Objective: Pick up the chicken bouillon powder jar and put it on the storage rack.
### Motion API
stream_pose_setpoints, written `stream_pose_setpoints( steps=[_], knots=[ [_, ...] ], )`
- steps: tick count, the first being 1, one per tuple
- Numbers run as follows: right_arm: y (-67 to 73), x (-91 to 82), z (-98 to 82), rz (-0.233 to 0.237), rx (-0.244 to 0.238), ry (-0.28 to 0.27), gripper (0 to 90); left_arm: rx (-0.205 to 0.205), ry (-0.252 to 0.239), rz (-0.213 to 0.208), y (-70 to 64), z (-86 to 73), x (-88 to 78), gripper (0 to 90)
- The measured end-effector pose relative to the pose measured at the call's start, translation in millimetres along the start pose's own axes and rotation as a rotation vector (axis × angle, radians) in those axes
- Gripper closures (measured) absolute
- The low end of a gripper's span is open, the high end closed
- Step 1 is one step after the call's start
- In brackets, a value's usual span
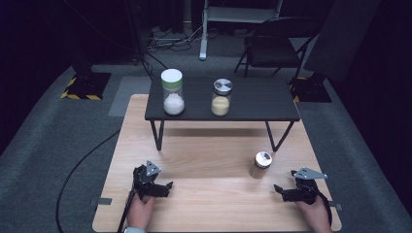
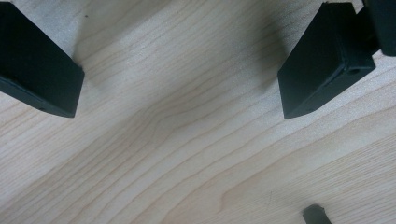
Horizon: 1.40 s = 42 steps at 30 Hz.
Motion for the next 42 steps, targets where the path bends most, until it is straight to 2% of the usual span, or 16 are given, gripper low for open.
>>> stream_pose_setpoints(
  steps=[7, 9, 42],
  knots=[
    [-1.2, 3.5, 1.6, -0.007, 0.008, 0.046, 1.6, 0.000, 0.000, 0.000, 0.0, 0.0, 0.0, 0.3],
    [-3.2, 4.7, 2.9, 0.003, 0.029, 0.063, 0.7, 0.000, 0.000, 0.000, 0.0, 0.0, 0.0, 0.3],
    [-1.8, 5.8, 3.4, -0.005, 0.039, 0.062, 0.1, -0.003, -0.002, 0.003, -0.4, 0.3, 0.5, 0.3]
  ],
)
Point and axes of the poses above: each handheld gripper's, and its own axes: x roughly forward along the jaws, z roughly out of its top, y roughly to its left, the point moved 9 cm from there along x, roughly forward along the jaws, and after that the axes turned 13 degrees about z, right-handed, at the moved point
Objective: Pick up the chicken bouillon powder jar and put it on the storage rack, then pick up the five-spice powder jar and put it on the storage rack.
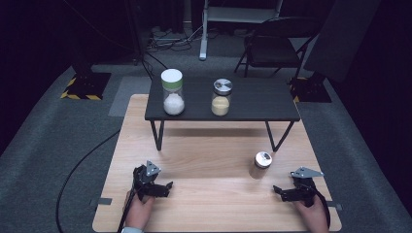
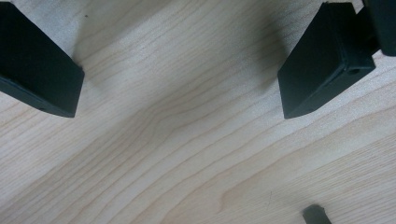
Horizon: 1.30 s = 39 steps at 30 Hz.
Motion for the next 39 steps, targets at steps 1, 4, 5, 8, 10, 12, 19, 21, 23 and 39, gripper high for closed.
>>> stream_pose_setpoints(
  steps=[1, 4, 5, 8, 10, 12, 19, 21, 23, 39],
  knots=[
    [0.0, 0.0, 0.0, 0.000, 0.000, 0.000, 0.2, -0.007, -0.001, 0.003, -0.7, 0.4, 0.5, 0.3],
    [-0.1, 0.0, 0.0, 0.000, 0.000, 0.000, 0.1, -0.005, 0.001, 0.004, -0.8, 0.9, 0.6, 0.3],
    [-0.1, 0.0, 0.0, 0.000, 0.000, 0.000, 0.1, -0.005, 0.001, 0.004, -0.8, 0.9, 0.7, 0.3],
    [0.0, 0.0, -0.1, 0.000, 0.000, -0.001, 0.2, -0.003, 0.000, 0.002, -0.6, 0.6, 0.5, 0.3],
    [-0.1, -0.1, -0.1, 0.000, 0.000, 0.000, 0.1, -0.003, 0.000, 0.003, -0.6, 0.6, 0.5, 0.3],
    [-0.1, -0.1, -0.1, 0.000, 0.000, 0.000, 0.1, -0.008, 0.000, 0.006, -1.5, 0.3, 0.2, 0.3],
    [-0.1, -0.1, -0.1, 0.000, 0.000, 0.000, 0.2, -0.009, -0.001, 0.007, -1.5, 0.3, 0.2, 0.3],
    [-0.1, -0.1, -0.1, 0.000, 0.000, 0.000, 0.2, -0.010, 0.000, 0.007, -1.6, 0.4, 0.3, 0.3],
    [-0.1, -0.1, 0.0, 0.000, 0.000, 0.000, 0.2, -0.010, 0.000, 0.007, -1.6, 0.4, 0.3, 0.3],
    [-0.2, 0.1, 0.2, 0.001, 0.000, 0.000, 0.1, -0.009, 0.003, 0.008, -2.4, 0.2, -0.4, 0.3]
  ],
)
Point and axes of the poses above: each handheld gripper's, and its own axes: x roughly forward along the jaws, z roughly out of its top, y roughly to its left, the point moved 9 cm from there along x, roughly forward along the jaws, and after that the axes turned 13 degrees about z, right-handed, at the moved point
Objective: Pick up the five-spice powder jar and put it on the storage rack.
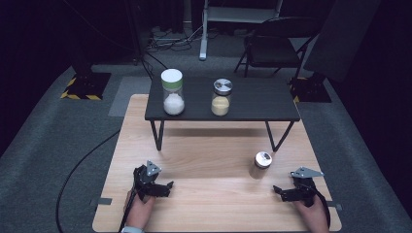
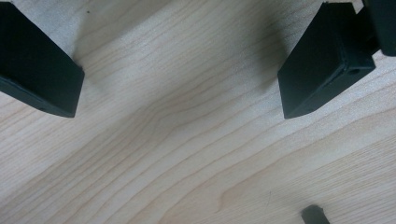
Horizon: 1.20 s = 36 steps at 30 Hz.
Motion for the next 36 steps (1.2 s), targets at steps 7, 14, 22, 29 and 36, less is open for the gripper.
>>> stream_pose_setpoints(
  steps=[7, 14, 22, 29, 36],
  knots=[
    [-0.1, 0.0, 0.0, 0.000, 0.000, 0.000, 0.1, -0.004, -0.001, 0.003, -0.3, 0.1, 0.2, 0.3],
    [-0.1, 0.0, 0.0, 0.000, 0.000, 0.000, 0.1, -0.004, -0.002, 0.003, -0.3, 0.1, 0.3, 0.3],
    [-0.1, 0.0, 0.1, 0.000, 0.000, 0.000, 0.1, -0.006, 0.000, 0.004, -0.3, 0.3, 0.3, 0.3],
    [0.5, 0.1, 0.2, -0.003, 0.004, 0.000, 0.0, -0.006, -0.001, 0.004, -0.4, 0.3, 0.3, 0.3],
    [0.1, -2.3, 2.3, 0.002, 0.008, 0.022, 1.3, -0.007, -0.001, 0.004, -0.4, 0.3, 0.3, 0.3]
  ],
)
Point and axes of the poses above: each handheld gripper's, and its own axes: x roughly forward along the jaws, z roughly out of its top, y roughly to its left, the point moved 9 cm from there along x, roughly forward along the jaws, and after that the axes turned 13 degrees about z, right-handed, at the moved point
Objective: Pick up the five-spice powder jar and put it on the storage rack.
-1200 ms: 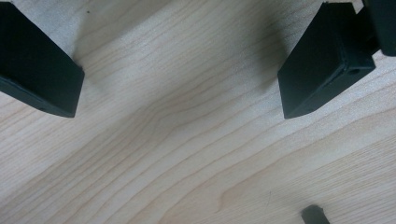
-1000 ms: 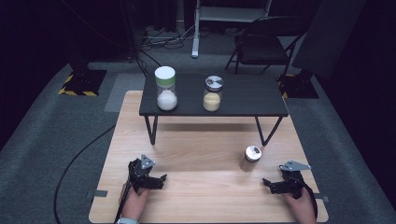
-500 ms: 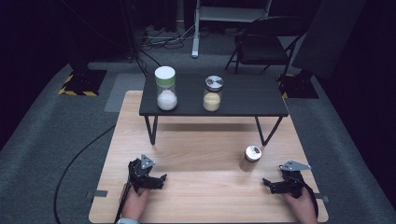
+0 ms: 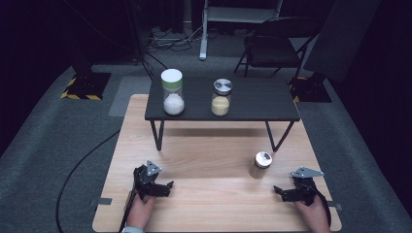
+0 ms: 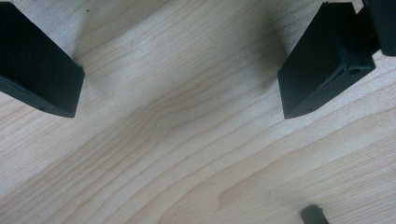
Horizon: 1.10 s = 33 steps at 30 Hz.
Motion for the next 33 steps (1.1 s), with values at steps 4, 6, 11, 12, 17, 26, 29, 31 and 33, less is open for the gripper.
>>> stream_pose_setpoints(
  steps=[4, 6, 11, 12, 17, 26, 29, 31, 33],
  knots=[
    [-0.4, -2.5, 0.7, 0.009, 0.005, 0.003, 1.4, 0.000, 0.000, 0.000, 0.0, 0.0, 0.0, 0.3],
    [-0.4, -4.5, 0.6, 0.006, 0.005, -0.011, 1.4, 0.000, 0.000, 0.000, 0.0, 0.0, 0.0, 0.3],
    [-1.6, -7.8, -0.1, 0.002, 0.006, -0.026, 1.4, 0.000, 0.000, 0.000, 0.0, 0.0, 0.0, 0.3],
    [-1.7, -8.3, -0.4, 0.003, 0.007, -0.028, 1.4, 0.000, 0.000, 0.000, 0.0, 0.0, 0.0, 0.3],
    [-2.6, -8.7, -1.4, -0.002, 0.007, -0.027, 1.4, 0.001, 0.000, 0.000, 0.1, 0.0, 0.0, 0.3],
    [-3.1, -9.0, -2.3, -0.009, 0.008, -0.026, 1.3, 0.000, 0.000, 0.000, 0.0, 0.0, 0.0, 0.3],
    [-2.9, -8.9, -2.3, -0.010, 0.006, -0.025, 1.3, 0.000, 0.000, 0.000, 0.0, 0.0, 0.0, 0.3],
    [-2.9, -9.0, -2.2, -0.008, 0.006, -0.025, 1.3, 0.001, 0.000, 0.000, 0.0, 0.0, 0.0, 0.3],
    [-3.0, -9.3, -2.2, -0.006, 0.006, -0.026, 1.3, 0.001, 0.000, 0.000, 0.0, 0.0, 0.0, 0.3]
  ],
)
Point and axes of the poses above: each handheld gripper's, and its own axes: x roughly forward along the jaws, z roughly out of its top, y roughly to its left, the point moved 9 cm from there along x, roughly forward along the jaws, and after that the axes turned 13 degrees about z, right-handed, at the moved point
